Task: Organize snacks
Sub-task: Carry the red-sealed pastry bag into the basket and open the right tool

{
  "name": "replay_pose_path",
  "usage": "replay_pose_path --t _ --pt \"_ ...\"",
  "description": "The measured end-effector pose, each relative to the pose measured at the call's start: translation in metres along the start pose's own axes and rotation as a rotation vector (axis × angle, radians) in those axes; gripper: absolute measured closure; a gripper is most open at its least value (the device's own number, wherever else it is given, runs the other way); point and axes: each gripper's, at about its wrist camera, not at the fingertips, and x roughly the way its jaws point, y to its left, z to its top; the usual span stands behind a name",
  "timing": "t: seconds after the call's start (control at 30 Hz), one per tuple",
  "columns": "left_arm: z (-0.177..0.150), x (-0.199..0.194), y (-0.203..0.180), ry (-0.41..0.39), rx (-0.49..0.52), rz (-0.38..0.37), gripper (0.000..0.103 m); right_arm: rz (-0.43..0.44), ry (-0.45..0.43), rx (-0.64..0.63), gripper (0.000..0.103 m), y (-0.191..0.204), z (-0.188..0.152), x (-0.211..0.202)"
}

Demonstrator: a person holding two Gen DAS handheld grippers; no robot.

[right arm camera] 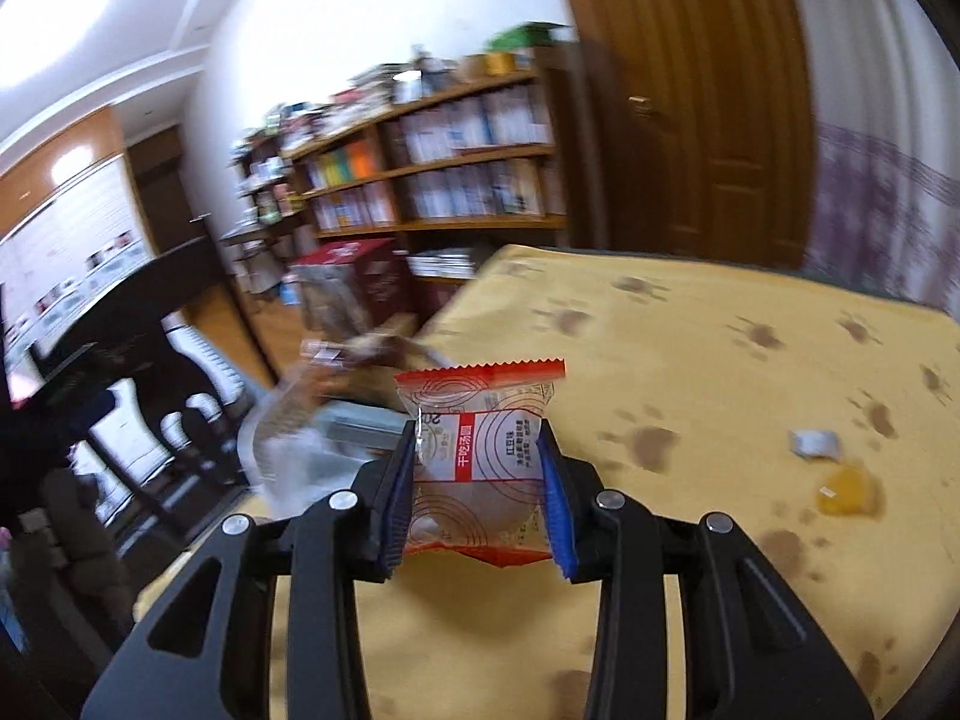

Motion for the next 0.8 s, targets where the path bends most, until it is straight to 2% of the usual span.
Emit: replay_pose_path --t 0.13,0.3,0.53,0.63,0.8 --pt "0.003 0.000 0.005 -0.002 -0.019 -0.001 0.007 0.079 0.012 -0.083 0.066 0.051 0.006 0.013" --pt "0.005 -0.002 0.008 -0.007 -0.030 -0.005 0.007 0.120 0.029 -0.161 0.066 0.095 0.009 0.035" --pt "0.008 -0.001 0.013 -0.006 -0.049 0.002 0.007 0.061 0.019 -0.283 0.066 0.140 0.013 0.066" --pt "0.010 0.000 0.017 -0.006 -0.063 0.009 0.007 0.034 0.032 -0.312 0.066 0.146 0.015 0.084" --pt "0.011 0.004 0.022 0.001 -0.076 0.017 0.007 0.035 0.084 -0.308 0.062 0.143 0.012 0.107"
